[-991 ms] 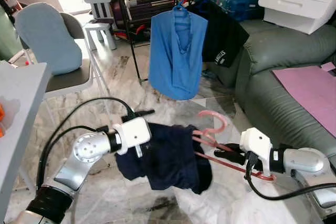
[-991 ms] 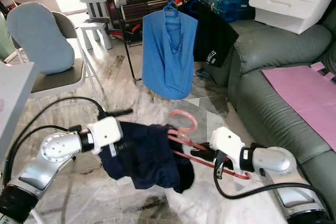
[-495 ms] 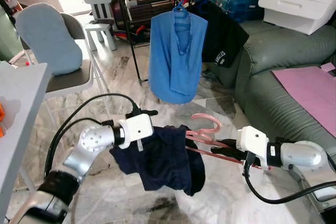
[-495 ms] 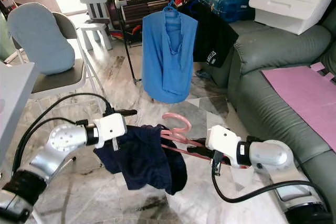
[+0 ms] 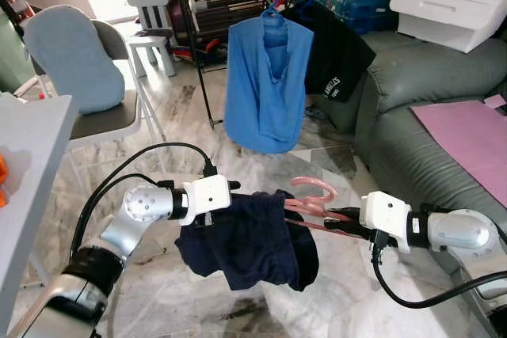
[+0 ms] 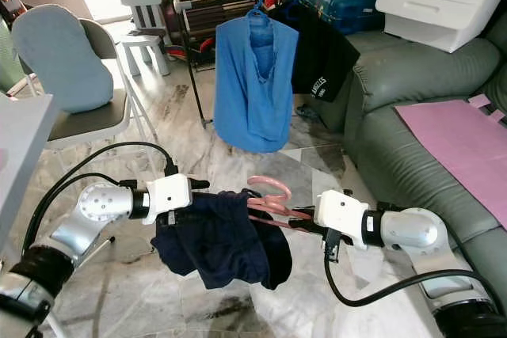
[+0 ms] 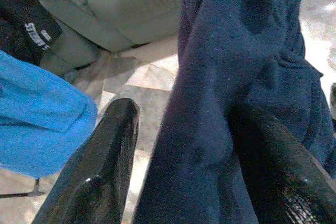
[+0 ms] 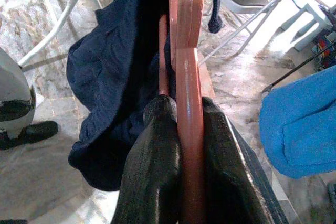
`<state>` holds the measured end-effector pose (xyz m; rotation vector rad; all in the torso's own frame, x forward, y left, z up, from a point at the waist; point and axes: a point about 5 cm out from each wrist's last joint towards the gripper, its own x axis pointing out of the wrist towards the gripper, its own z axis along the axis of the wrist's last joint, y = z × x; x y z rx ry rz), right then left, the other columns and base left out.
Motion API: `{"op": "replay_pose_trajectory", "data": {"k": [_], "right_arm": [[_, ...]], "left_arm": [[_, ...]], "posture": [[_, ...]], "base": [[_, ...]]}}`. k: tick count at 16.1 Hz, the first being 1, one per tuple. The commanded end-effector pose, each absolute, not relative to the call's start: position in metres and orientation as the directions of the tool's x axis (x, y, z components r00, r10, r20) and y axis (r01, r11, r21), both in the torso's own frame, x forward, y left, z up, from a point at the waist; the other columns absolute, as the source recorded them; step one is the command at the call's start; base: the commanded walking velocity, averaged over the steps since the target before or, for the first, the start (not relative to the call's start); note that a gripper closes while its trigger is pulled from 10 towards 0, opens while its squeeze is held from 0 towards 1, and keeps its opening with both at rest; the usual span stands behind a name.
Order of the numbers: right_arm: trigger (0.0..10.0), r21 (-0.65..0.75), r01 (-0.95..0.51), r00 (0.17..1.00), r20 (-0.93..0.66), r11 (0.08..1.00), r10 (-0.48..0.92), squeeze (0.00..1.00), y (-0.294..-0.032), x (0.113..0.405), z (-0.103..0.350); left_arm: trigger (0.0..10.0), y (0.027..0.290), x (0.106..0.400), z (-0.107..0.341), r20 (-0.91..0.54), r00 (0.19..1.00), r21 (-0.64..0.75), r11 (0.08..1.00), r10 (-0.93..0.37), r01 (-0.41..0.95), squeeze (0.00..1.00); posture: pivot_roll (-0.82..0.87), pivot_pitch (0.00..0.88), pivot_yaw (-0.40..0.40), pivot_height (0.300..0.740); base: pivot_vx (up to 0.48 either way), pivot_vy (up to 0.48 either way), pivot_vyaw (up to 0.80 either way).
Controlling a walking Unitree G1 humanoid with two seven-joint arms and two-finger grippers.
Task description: Hang hanger
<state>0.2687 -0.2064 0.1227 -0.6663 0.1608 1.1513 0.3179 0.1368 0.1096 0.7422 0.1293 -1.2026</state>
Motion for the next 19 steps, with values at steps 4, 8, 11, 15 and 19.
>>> {"op": "replay_pose_trajectory", "data": {"k": [4,8,11,15,19], "right_arm": [[10.0,-0.451,-0.866,0.419,-0.425,0.213,0.803,0.0,-0.202,0.273,0.131],[10.0,-0.467,-0.862,0.415,-0.428,0.197,0.803,0.0,-0.201,0.275,0.131],[10.0,-0.472,-0.859,0.416,-0.421,0.197,0.806,0.0,-0.199,0.276,0.131],[10.0,-0.479,-0.856,0.417,-0.416,0.195,0.808,0.0,-0.199,0.277,0.131],[10.0,-0.486,-0.85,0.428,-0.412,0.204,0.804,0.62,-0.199,0.281,0.133]], "left_arm": [[0.0,0.136,0.323,0.115,-0.476,0.368,0.449,0.139,-0.799,0.883,0.0],[0.0,0.135,0.326,0.114,-0.498,0.351,0.433,0.124,-0.793,0.893,0.0],[0.0,0.137,0.324,0.108,-0.526,0.329,0.403,0.11,-0.785,0.908,0.0],[0.0,0.136,0.322,0.102,-0.536,0.308,0.372,0.109,-0.786,0.922,0.0],[0.0,0.139,0.323,0.102,-0.525,0.319,0.354,0.138,-0.789,0.925,0.0]], "posture": [[-0.16,0.024,0.097,0.74],[-0.16,0.023,0.097,0.74],[-0.16,0.022,0.098,0.74],[-0.17,0.021,0.095,0.74],[-0.16,0.02,0.091,0.74]], "base": [[0.0,0.0,0.0],[0.0,0.0,0.0],[0.0,0.0,0.0],[0.0,0.0,0.0],[0.0,0.0,0.0]]}}
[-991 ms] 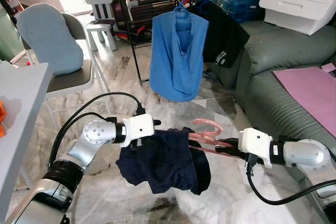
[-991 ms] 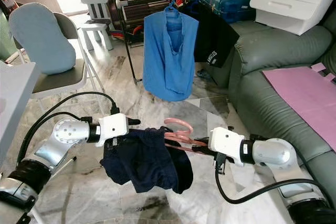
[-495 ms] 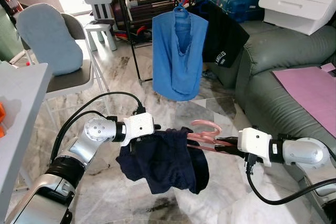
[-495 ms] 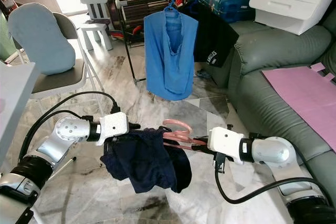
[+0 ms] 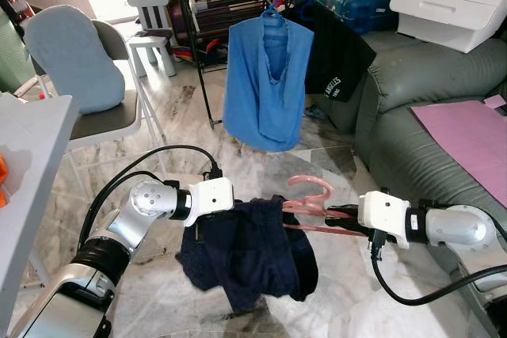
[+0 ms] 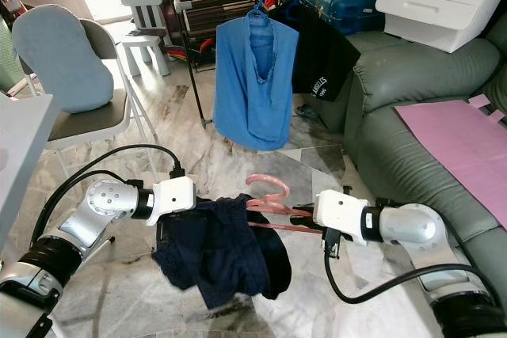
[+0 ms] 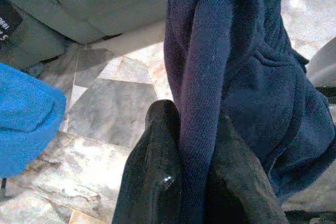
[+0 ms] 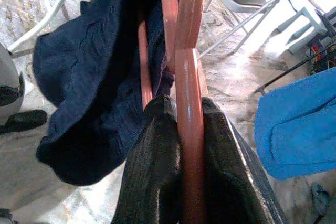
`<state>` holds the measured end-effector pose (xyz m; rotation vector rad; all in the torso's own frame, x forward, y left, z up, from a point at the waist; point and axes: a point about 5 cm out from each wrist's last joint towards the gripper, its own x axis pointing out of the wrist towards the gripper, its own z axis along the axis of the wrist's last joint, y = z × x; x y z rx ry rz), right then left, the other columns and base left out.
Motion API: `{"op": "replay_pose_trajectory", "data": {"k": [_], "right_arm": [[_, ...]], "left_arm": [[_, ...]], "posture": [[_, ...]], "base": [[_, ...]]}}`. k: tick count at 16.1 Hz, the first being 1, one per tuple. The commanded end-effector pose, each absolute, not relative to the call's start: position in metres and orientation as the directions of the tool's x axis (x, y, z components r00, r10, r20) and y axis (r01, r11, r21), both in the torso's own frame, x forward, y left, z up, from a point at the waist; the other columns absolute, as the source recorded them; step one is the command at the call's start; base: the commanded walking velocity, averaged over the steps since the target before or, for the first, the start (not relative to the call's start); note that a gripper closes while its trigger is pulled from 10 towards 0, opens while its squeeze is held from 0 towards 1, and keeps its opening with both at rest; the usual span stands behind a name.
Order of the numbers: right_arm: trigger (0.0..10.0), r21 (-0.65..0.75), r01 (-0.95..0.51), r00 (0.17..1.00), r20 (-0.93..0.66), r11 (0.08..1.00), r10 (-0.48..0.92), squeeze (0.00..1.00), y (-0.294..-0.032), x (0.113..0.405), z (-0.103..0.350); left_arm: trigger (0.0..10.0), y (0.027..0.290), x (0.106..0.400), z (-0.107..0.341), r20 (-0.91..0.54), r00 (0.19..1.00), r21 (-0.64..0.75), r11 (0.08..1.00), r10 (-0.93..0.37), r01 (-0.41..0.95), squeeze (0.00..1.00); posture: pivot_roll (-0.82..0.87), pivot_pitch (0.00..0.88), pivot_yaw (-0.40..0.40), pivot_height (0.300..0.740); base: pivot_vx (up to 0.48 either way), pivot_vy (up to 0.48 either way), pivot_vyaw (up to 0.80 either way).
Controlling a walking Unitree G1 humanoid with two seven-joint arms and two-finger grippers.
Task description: Hang hanger
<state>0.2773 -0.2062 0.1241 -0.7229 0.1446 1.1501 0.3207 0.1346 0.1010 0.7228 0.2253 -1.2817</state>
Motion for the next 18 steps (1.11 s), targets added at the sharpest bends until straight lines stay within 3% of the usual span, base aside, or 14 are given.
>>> {"op": "replay_pose_trajectory", "data": {"k": [1,2,5,12,15,18], "right_arm": [[10.0,-0.461,-0.86,0.427,-0.413,0.219,0.804,1.0,-0.198,0.283,0.133],[10.0,-0.47,-0.855,0.432,-0.409,0.221,0.804,1.0,-0.197,0.284,0.134],[10.0,-0.518,-0.808,0.512,-0.38,0.282,0.77,1.0,-0.2,0.292,0.135],[10.0,-0.573,-0.73,0.618,-0.32,0.373,0.718,1.0,-0.212,0.307,0.145],[10.0,-0.603,-0.685,0.664,-0.285,0.409,0.692,1.0,-0.219,0.312,0.153],[10.0,-0.616,-0.608,0.728,-0.181,0.501,0.661,1.0,-0.221,0.317,0.165]], "left_arm": [[0.0,0.141,0.324,0.103,-0.501,0.345,0.349,0.179,-0.794,0.92,0.0],[0.0,0.145,0.327,0.102,-0.441,0.413,0.317,0.292,-0.797,0.902,0.0],[0.0,0.155,0.328,0.098,-0.368,0.513,0.264,0.442,-0.776,0.857,0.0],[0.0,0.17,0.321,0.091,-0.327,0.587,0.233,0.539,-0.74,0.809,0.0],[0.0,0.178,0.326,0.096,-0.276,0.673,0.226,0.634,-0.686,0.74,0.0],[0.0,0.189,0.332,0.102,-0.219,0.761,0.207,0.733,-0.611,0.648,0.0]], "posture": [[-0.16,0.019,0.09,0.74],[-0.16,0.017,0.088,0.74],[-0.16,0.01,0.081,0.74],[-0.15,0.013,0.08,0.74],[-0.15,0.014,0.079,0.74],[-0.15,0.015,0.079,0.74]], "base": [[0.0,0.0,0.0],[0.0,0.0,0.0],[0.0,0.0,0.0],[0.0,0.0,0.0],[0.0,0.0,0.0],[0.0,0.0,0.0]]}}
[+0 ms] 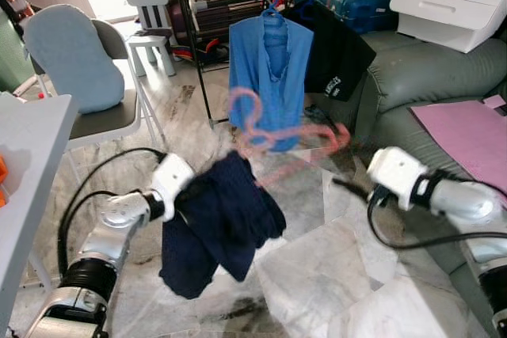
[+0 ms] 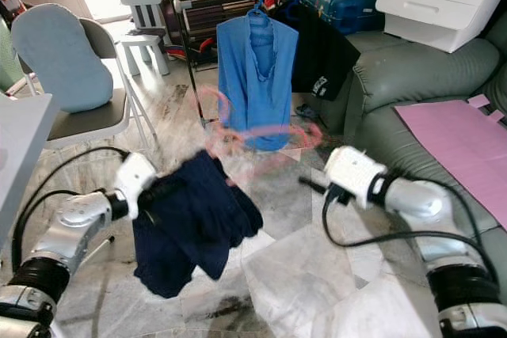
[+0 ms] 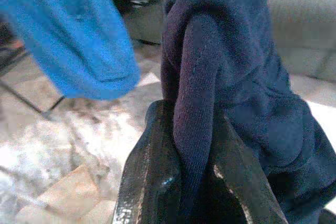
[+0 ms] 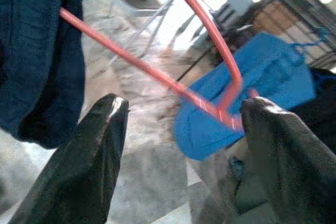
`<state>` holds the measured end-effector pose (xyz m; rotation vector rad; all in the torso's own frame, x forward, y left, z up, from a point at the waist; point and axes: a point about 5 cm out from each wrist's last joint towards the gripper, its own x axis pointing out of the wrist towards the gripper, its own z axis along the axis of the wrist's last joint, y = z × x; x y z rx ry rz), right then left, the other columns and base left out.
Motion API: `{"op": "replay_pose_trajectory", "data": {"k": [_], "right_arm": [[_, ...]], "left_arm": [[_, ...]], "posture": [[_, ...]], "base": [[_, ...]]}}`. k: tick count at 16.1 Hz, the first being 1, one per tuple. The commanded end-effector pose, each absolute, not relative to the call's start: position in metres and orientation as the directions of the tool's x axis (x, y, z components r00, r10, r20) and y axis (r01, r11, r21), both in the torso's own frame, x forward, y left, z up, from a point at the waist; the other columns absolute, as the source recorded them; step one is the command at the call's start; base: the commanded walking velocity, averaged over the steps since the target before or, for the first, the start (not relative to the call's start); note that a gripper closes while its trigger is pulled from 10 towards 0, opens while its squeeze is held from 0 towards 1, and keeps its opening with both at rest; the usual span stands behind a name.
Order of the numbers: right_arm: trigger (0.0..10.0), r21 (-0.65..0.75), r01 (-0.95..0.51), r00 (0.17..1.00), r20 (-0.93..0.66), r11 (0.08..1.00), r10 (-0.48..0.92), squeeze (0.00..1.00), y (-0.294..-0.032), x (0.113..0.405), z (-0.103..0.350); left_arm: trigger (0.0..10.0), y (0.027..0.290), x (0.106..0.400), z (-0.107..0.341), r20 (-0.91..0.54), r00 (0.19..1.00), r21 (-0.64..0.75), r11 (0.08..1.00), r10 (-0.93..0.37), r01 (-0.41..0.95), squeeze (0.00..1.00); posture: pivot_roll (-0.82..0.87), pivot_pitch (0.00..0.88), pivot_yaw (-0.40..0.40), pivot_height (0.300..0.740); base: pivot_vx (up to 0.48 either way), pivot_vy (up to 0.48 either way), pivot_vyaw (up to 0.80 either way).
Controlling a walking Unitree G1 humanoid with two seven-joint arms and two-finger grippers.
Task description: Hang hanger
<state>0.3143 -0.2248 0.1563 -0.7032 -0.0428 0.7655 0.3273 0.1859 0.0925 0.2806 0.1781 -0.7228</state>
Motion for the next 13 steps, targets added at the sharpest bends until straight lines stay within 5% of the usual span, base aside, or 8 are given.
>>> {"op": "replay_pose_trajectory", "data": {"k": [1,4,13], "right_arm": [[10.0,-0.598,-0.592,0.743,-0.148,0.54,0.652,1.0,-0.219,0.318,0.166],[10.0,-0.483,-0.569,0.784,-0.075,0.665,0.616,1.0,-0.208,0.317,0.155],[10.0,-0.179,-0.648,0.761,-0.119,0.74,0.638,0.98,-0.182,0.312,0.118]], "left_arm": [[0.0,0.19,0.332,0.103,-0.197,0.772,0.172,0.754,-0.605,0.634,0.0],[0.0,0.186,0.323,0.118,-0.1,0.695,-0.019,0.7,-0.712,0.714,0.0],[0.0,0.164,0.31,0.182,-0.011,0.455,-0.024,0.455,-0.89,0.89,0.0]], "posture": [[-0.15,0.015,0.08,0.74],[-0.14,0.022,0.081,0.74],[-0.11,0.022,0.074,0.74]], "base": [[0.0,0.0,0.0],[0.0,0.0,0.0],[0.0,0.0,0.0]]}}
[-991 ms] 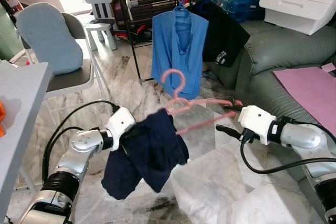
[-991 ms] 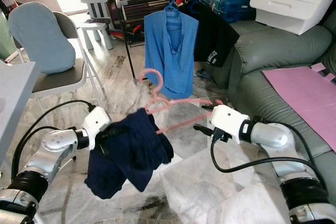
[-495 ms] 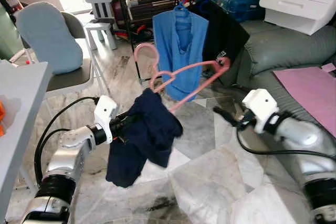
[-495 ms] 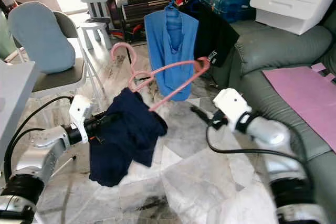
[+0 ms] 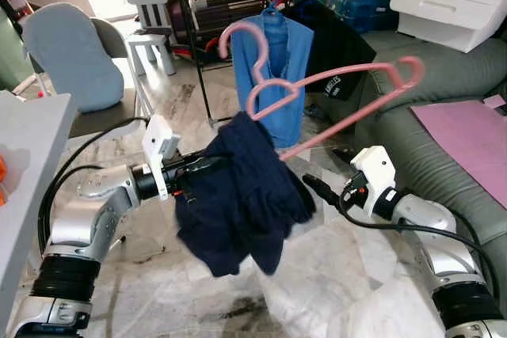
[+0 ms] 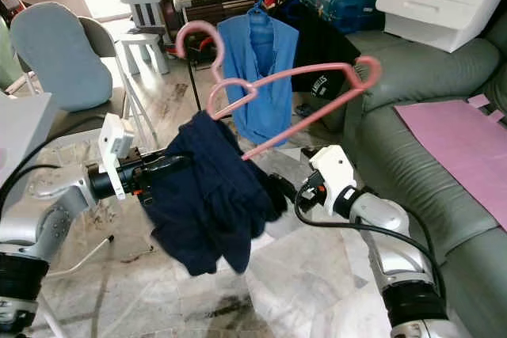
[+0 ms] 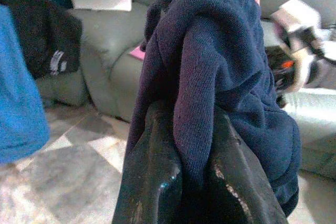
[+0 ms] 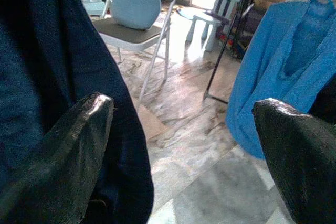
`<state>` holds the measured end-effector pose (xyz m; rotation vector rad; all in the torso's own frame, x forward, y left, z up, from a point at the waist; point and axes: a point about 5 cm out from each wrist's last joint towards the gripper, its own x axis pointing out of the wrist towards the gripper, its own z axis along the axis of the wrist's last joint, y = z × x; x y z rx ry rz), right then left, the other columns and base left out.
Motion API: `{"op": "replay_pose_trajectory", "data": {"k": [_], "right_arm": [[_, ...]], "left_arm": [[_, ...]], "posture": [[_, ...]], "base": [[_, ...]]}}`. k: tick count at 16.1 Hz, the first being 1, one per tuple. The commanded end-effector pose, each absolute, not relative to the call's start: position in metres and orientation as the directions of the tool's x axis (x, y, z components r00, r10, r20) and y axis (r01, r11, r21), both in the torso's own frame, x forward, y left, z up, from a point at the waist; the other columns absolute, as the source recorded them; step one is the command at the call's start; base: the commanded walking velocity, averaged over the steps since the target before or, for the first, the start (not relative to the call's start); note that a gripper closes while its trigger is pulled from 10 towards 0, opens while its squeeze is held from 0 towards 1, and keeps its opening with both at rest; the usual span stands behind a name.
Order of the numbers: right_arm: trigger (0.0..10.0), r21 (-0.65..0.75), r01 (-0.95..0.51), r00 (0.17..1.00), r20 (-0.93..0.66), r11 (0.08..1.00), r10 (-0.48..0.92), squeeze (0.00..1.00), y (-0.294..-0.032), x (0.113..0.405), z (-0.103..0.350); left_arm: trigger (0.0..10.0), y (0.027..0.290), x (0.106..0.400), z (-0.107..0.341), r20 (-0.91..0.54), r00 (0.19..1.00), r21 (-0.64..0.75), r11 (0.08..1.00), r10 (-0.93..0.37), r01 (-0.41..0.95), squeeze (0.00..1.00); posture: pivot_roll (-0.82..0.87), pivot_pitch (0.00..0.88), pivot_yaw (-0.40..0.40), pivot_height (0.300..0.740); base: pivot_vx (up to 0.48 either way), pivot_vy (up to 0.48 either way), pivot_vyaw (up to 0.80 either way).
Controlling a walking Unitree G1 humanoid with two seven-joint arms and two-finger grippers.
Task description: Hang hanger
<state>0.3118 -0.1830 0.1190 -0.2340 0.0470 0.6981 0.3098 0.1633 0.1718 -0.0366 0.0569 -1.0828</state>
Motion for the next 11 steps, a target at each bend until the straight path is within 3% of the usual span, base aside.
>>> {"op": "replay_pose_trajectory", "data": {"k": [1,3,4,5,6,9,10,11], "right_arm": [[10.0,-0.16,-0.657,0.754,-0.13,0.737,0.644,0.91,-0.181,0.311,0.117],[10.0,-0.127,-0.688,0.725,-0.165,0.714,0.669,0.6,-0.18,0.306,0.11],[10.0,-0.107,-0.705,0.706,-0.193,0.701,0.681,0.27,-0.18,0.303,0.104],[10.0,-0.093,-0.711,0.697,-0.221,0.697,0.682,0.1,-0.18,0.3,0.097],[10.0,-0.076,-0.71,0.694,-0.24,0.7,0.678,0.0,-0.181,0.299,0.091],[10.0,-0.044,-0.672,0.716,-0.295,0.739,0.633,0.0,-0.184,0.301,0.076],[2.8,-0.022,-0.648,0.732,-0.294,0.761,0.615,0.0,-0.184,0.303,0.074],[0.0,0.008,-0.641,0.737,-0.275,0.768,0.618,0.0,-0.182,0.304,0.075]], "left_arm": [[0.0,0.161,0.309,0.186,-0.001,0.452,-0.023,0.452,-0.892,0.892,0.0],[0.0,0.154,0.307,0.196,0.027,0.433,-0.026,0.432,-0.901,0.902,0.0],[0.0,0.148,0.306,0.203,0.054,0.418,-0.03,0.417,-0.907,0.909,0.0],[0.0,0.144,0.305,0.21,0.08,0.405,-0.037,0.403,-0.911,0.915,0.0],[0.0,0.14,0.302,0.217,0.098,0.383,-0.034,0.381,-0.919,0.924,0.0],[0.0,0.129,0.295,0.238,0.153,0.323,-0.027,0.323,-0.934,0.946,0.0],[0.0,0.124,0.291,0.245,0.169,0.295,-0.028,0.295,-0.94,0.955,0.0],[0.0,0.121,0.287,0.249,0.177,0.272,-0.027,0.272,-0.946,0.962,0.0]], "posture": [[-0.11,0.023,0.073,0.74],[-0.11,0.025,0.072,0.74],[-0.11,0.026,0.071,0.74],[-0.1,0.027,0.07,0.74],[-0.1,0.028,0.07,0.74],[-0.09,0.029,0.068,0.74],[-0.09,0.03,0.067,0.74],[-0.09,0.03,0.066,0.74]], "base": [[0.0,0.0,0.0],[0.0,0.0,0.0],[0.0,0.0,0.0],[0.0,0.0,0.0],[0.0,0.0,0.0],[0.0,0.0,0.0],[0.0,0.0,0.0],[0.0,0.0,0.0]]}}
